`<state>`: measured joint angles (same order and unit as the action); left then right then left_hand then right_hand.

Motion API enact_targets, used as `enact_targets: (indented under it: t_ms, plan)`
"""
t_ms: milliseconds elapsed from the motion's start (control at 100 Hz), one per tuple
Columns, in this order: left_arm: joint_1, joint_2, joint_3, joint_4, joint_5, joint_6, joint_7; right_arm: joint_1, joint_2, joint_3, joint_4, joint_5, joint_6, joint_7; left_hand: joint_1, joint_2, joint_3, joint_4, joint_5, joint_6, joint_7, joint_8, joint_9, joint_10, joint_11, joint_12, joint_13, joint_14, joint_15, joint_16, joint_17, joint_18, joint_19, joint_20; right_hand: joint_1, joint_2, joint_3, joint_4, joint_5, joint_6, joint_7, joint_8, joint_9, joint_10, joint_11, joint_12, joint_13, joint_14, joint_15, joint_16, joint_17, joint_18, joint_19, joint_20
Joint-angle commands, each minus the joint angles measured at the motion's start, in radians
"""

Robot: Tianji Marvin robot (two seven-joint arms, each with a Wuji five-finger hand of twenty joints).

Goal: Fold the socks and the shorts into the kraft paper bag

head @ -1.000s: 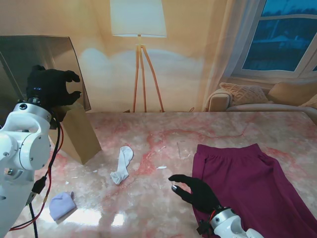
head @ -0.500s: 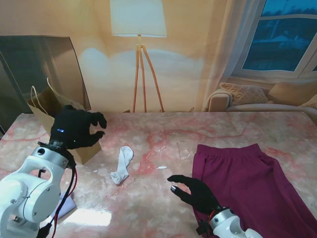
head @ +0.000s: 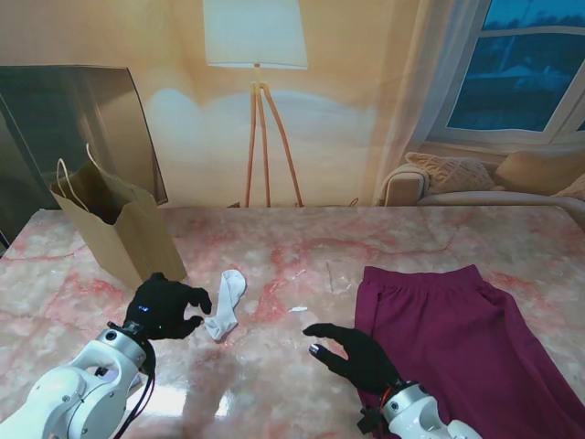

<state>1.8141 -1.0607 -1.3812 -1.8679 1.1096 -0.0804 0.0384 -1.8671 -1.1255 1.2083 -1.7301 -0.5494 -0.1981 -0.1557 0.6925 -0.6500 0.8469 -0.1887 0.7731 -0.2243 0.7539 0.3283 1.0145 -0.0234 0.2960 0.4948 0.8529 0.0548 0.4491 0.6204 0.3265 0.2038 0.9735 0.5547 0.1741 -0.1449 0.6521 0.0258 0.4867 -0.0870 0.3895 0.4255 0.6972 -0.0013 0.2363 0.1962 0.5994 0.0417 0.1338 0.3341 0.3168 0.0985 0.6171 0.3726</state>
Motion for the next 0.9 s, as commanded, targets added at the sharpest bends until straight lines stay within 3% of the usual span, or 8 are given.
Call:
enact_targets:
  t_ms: [0, 100, 150, 190, 300, 370, 590, 890]
  plan:
    - [0.0, 0.005, 0.016, 0.038, 0.0, -0.019, -0.016, -0.001, 0.001, -0.007, 0.0, -0.001, -0.002, 0.006, 0.01, -0.009, 0.052, -0.019, -0.013, 0.012, -0.043, -0.014, -0.06, -0.002, -0.02, -0.053, -0.048, 0.007, -0.045, -0.02, -0.023, 0.025, -0.023, -0.007, 0.003, 0.002, 0.004, -0.046, 0.021, -0.026, 0.007, 0.008, 0.017, -0.015, 0.017, 0.006, 0.017, -0.001, 0.016, 0.013, 0.004, -0.008, 0.03, 0.036]
    - [-0.028, 0.009, 0.051, 0.09, 0.007, -0.023, -0.007, 0.001, 0.001, -0.009, 0.003, -0.001, -0.003, 0.006, -0.021, 0.003, 0.101, -0.01, -0.031, 0.034, -0.103, -0.009, -0.112, 0.009, -0.033, -0.084, -0.082, 0.012, -0.068, -0.034, -0.043, 0.026, -0.048, -0.008, 0.004, 0.002, 0.004, -0.046, 0.022, -0.025, 0.008, 0.009, 0.017, -0.017, 0.017, 0.006, 0.017, -0.002, 0.016, 0.013, 0.004, -0.007, 0.03, 0.036]
    - [-0.042, 0.011, 0.067, 0.109, 0.013, -0.024, -0.01, 0.001, 0.001, -0.009, 0.003, -0.001, -0.003, 0.006, -0.066, 0.029, 0.16, 0.05, -0.059, 0.061, -0.174, -0.012, -0.14, 0.012, -0.039, -0.092, -0.103, 0.012, -0.078, -0.039, -0.051, 0.023, -0.059, -0.007, 0.004, 0.001, 0.004, -0.046, 0.02, -0.026, 0.008, 0.008, 0.017, -0.016, 0.017, 0.006, 0.018, -0.001, 0.017, 0.013, 0.005, -0.008, 0.03, 0.036]
    - [-0.053, 0.014, 0.079, 0.122, 0.024, -0.022, -0.015, 0.001, 0.001, -0.008, 0.003, -0.001, -0.003, 0.005, -0.072, 0.034, 0.169, 0.065, -0.089, 0.069, -0.201, -0.013, -0.167, 0.017, -0.047, -0.096, -0.126, 0.012, -0.088, -0.042, -0.063, 0.022, -0.068, -0.008, 0.004, 0.001, 0.004, -0.045, 0.021, -0.025, 0.008, 0.008, 0.018, -0.016, 0.018, 0.006, 0.018, -0.002, 0.017, 0.013, 0.005, -0.007, 0.031, 0.036]
    - [-0.091, 0.02, 0.118, 0.168, 0.051, -0.019, -0.011, -0.002, 0.001, -0.007, 0.002, 0.0, -0.002, 0.003, -0.068, 0.031, 0.178, 0.068, -0.178, 0.092, -0.299, -0.04, -0.21, 0.017, -0.041, -0.09, -0.146, 0.013, -0.089, -0.041, -0.069, 0.015, -0.077, -0.006, 0.003, 0.002, 0.005, -0.046, 0.019, -0.026, 0.007, 0.008, 0.017, -0.016, 0.017, 0.006, 0.019, -0.001, 0.017, 0.014, 0.004, -0.007, 0.03, 0.036]
    - [-0.113, 0.025, 0.141, 0.19, 0.068, -0.018, -0.019, -0.004, 0.001, -0.006, 0.0, 0.0, -0.002, 0.003, -0.066, 0.028, 0.18, 0.068, -0.167, 0.094, -0.295, -0.036, -0.234, 0.02, -0.039, -0.085, -0.172, 0.016, -0.095, -0.041, -0.082, 0.011, -0.085, -0.008, 0.004, 0.001, 0.005, -0.046, 0.022, -0.025, 0.008, 0.008, 0.018, -0.014, 0.018, 0.006, 0.018, -0.001, 0.017, 0.013, 0.005, -0.008, 0.031, 0.036]
    - [-0.187, 0.034, 0.215, 0.281, 0.106, 0.0, 0.001, -0.006, 0.001, -0.003, 0.0, 0.002, -0.004, 0.005, -0.053, 0.018, 0.208, 0.069, -0.159, 0.086, -0.182, 0.04, -0.276, 0.014, -0.007, -0.035, -0.18, 0.005, -0.07, -0.018, -0.074, 0.002, -0.076, -0.003, 0.003, 0.002, 0.004, -0.046, 0.022, -0.024, 0.008, 0.008, 0.016, -0.016, 0.017, 0.006, 0.018, 0.0, 0.017, 0.014, 0.004, -0.007, 0.031, 0.037]
    - [-0.286, 0.045, 0.319, 0.39, 0.165, 0.044, 0.064, -0.008, 0.001, 0.0, -0.002, 0.004, -0.006, 0.004, -0.036, 0.022, 0.235, 0.073, -0.294, 0.079, 0.001, 0.222, -0.26, -0.021, 0.086, 0.045, -0.124, -0.025, 0.011, 0.032, -0.042, -0.018, -0.033, -0.007, 0.004, 0.002, 0.004, -0.045, 0.022, -0.023, 0.008, 0.008, 0.017, -0.014, 0.018, 0.006, 0.019, -0.001, 0.017, 0.014, 0.006, -0.007, 0.032, 0.037]
